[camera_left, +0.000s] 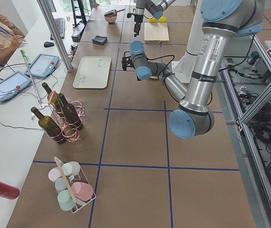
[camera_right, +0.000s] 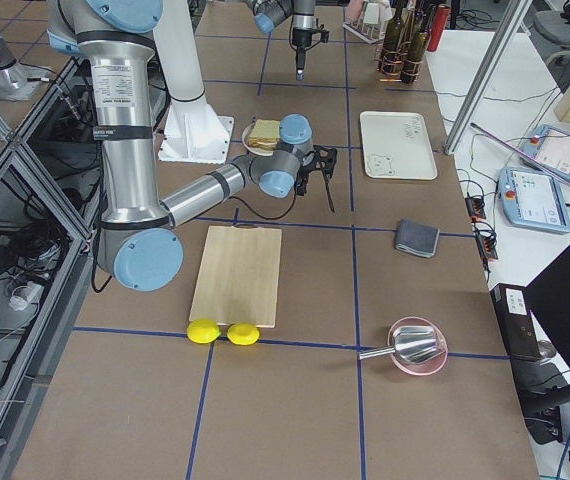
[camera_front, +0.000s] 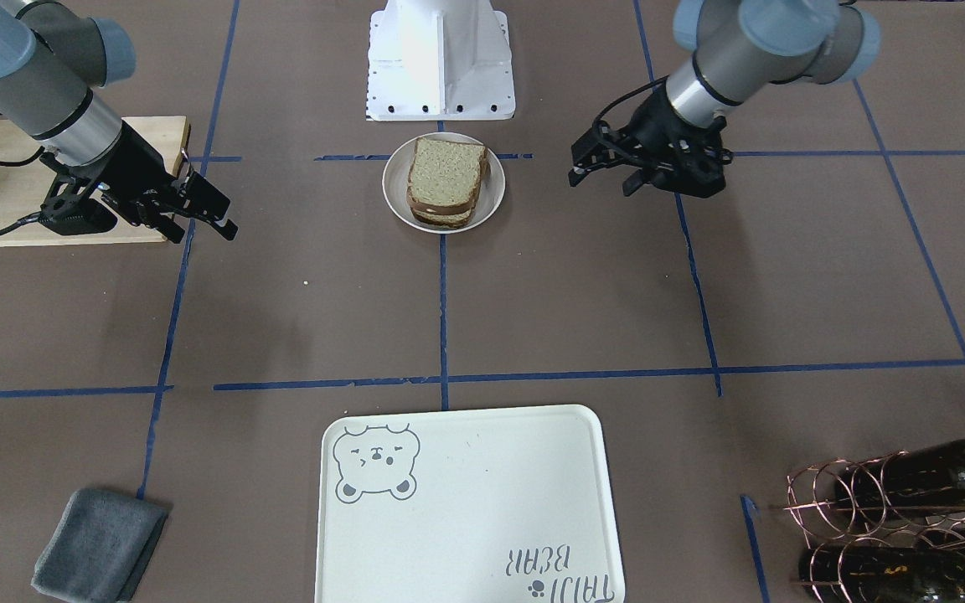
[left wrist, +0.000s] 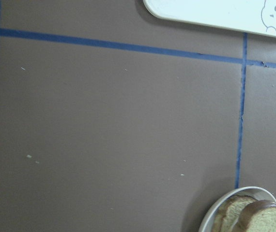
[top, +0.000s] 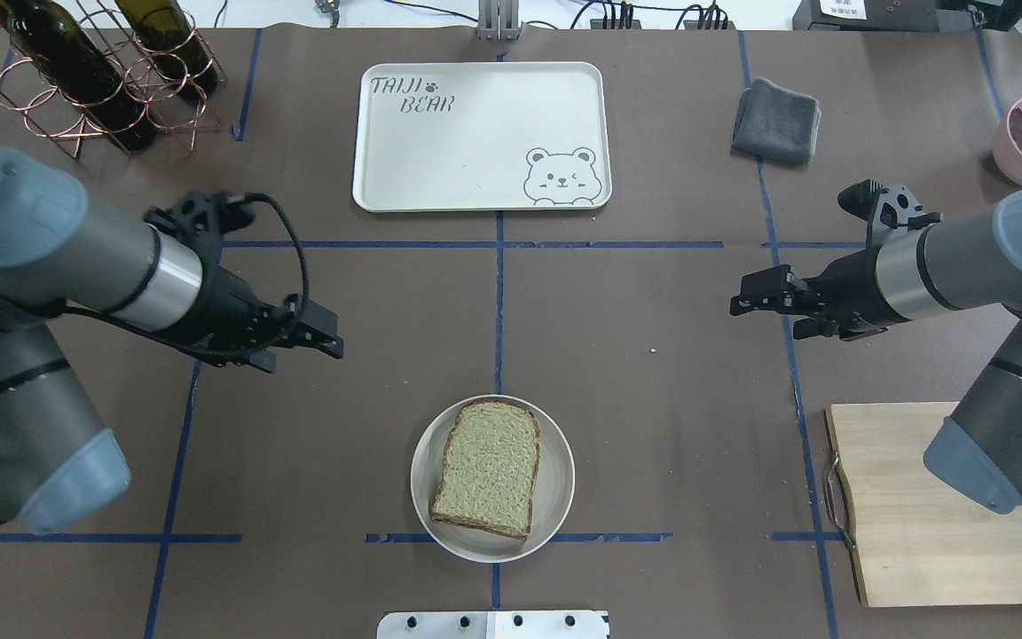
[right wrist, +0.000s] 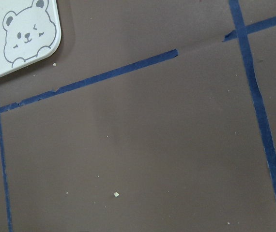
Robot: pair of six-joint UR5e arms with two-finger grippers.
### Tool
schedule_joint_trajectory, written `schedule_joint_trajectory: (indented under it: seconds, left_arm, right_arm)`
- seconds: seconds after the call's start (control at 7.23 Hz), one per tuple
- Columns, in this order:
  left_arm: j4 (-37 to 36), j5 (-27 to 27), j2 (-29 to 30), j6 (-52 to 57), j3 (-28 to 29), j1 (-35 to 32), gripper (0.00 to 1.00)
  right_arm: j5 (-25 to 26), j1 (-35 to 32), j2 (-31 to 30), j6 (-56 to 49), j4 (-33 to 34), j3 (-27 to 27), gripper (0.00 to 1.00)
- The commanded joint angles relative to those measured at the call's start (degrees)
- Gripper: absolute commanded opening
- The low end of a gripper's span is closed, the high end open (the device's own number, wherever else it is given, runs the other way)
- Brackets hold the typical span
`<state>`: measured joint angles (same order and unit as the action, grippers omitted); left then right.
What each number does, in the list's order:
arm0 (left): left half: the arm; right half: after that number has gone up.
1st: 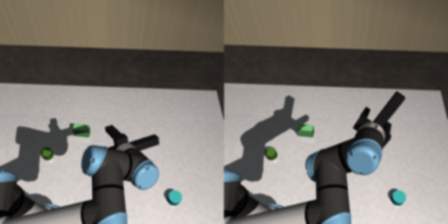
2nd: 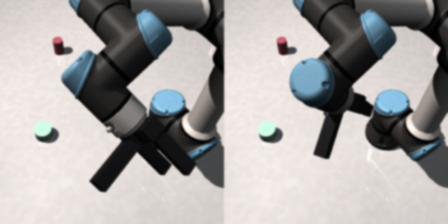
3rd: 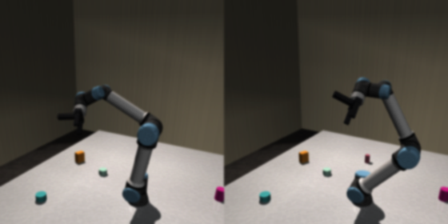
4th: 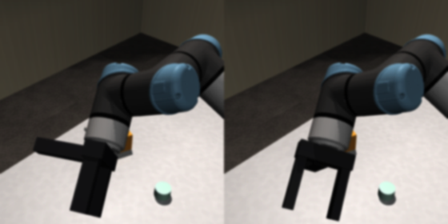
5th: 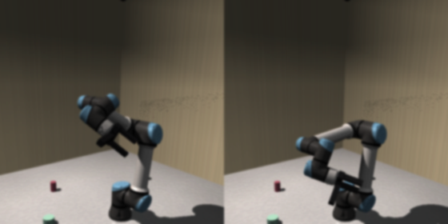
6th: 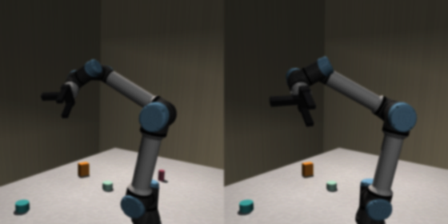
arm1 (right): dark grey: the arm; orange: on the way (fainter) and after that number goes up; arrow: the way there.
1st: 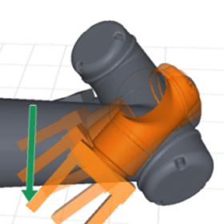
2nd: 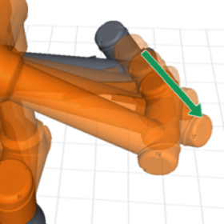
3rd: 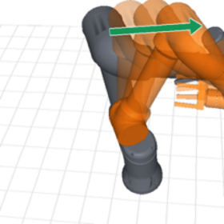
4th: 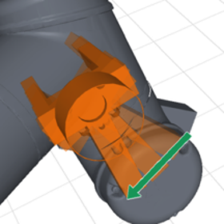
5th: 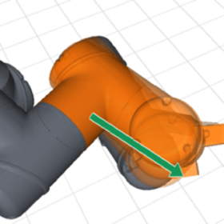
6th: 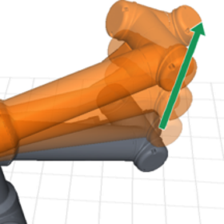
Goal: Make sandwich and place on tray
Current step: 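Move the left gripper to the plate rim nearest it and grasp it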
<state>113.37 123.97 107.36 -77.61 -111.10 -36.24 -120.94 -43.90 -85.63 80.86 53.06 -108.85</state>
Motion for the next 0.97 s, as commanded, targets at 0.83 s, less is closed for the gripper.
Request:
schedule_joint_trajectory:
  seconds: [0.83]
  left_arm:
    - [0.45,-8.39,6.19,-5.62,8.26,13.03,0.57]
  right_arm:
    - [0.09,0.04,0.11,-0.26,-0.15,0.22,1.0]
